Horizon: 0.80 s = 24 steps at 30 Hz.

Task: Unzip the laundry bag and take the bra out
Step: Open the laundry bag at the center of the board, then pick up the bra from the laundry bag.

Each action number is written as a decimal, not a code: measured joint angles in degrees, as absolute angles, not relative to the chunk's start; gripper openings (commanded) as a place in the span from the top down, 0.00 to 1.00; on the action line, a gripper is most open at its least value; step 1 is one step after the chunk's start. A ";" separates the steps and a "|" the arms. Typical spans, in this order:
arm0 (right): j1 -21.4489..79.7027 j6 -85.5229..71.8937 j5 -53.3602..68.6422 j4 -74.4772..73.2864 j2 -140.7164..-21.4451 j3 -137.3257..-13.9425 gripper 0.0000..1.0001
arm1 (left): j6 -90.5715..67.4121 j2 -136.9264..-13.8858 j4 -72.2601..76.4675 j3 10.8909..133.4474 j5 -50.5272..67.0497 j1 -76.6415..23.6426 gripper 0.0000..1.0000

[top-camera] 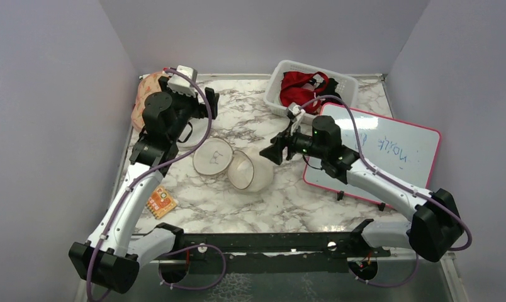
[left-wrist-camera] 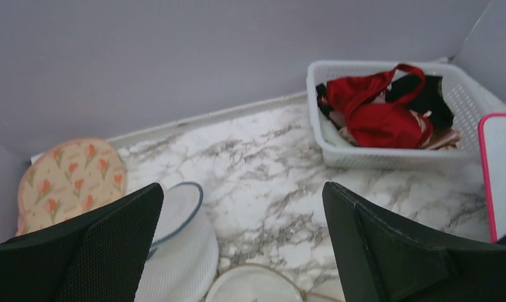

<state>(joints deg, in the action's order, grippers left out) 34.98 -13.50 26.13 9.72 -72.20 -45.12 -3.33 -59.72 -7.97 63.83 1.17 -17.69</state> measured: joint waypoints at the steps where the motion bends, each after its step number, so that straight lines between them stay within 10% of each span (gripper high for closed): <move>1: 36.12 -13.85 25.89 7.70 -72.23 -46.72 0.31 | -3.27 -59.86 -5.39 63.81 1.41 -17.69 0.07; 6: 45.63 -15.57 23.83 -2.66 -74.54 -57.76 0.51 | -1.98 -60.64 2.20 62.22 0.86 -18.33 0.07; 24: 56.99 -23.51 13.21 -25.52 -97.95 -74.00 0.66 | 2.20 -44.45 12.14 45.54 -26.63 -23.33 0.07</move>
